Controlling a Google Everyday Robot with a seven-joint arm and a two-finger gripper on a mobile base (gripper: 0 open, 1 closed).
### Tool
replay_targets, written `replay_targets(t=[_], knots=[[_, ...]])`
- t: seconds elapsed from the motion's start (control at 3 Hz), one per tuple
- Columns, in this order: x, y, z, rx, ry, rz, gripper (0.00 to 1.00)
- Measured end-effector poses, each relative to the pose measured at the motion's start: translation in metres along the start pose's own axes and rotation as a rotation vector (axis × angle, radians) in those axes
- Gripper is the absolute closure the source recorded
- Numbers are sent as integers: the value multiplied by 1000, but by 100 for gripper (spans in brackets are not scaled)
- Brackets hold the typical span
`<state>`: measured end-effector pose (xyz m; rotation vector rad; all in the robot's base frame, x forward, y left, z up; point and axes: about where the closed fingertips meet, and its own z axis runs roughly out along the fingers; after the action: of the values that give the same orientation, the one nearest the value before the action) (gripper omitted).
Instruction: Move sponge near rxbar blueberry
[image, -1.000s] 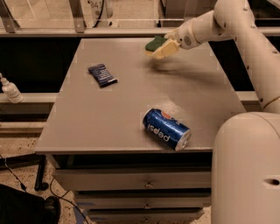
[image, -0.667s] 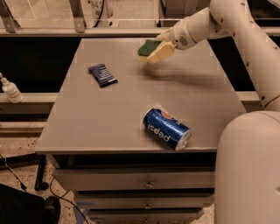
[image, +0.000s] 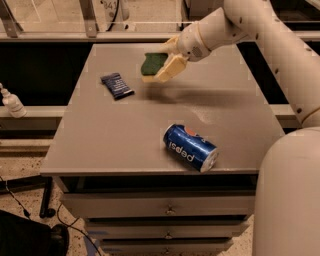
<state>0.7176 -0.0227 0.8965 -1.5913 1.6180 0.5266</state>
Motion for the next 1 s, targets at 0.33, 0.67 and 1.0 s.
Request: replay_targets(t=[0.33,0.67,1.0], knots=[[-8,20,17,-52,-12,-60,100],[-9,26,29,-74,-20,-103,100],[-9,26,41,-91,-27,-127,82]])
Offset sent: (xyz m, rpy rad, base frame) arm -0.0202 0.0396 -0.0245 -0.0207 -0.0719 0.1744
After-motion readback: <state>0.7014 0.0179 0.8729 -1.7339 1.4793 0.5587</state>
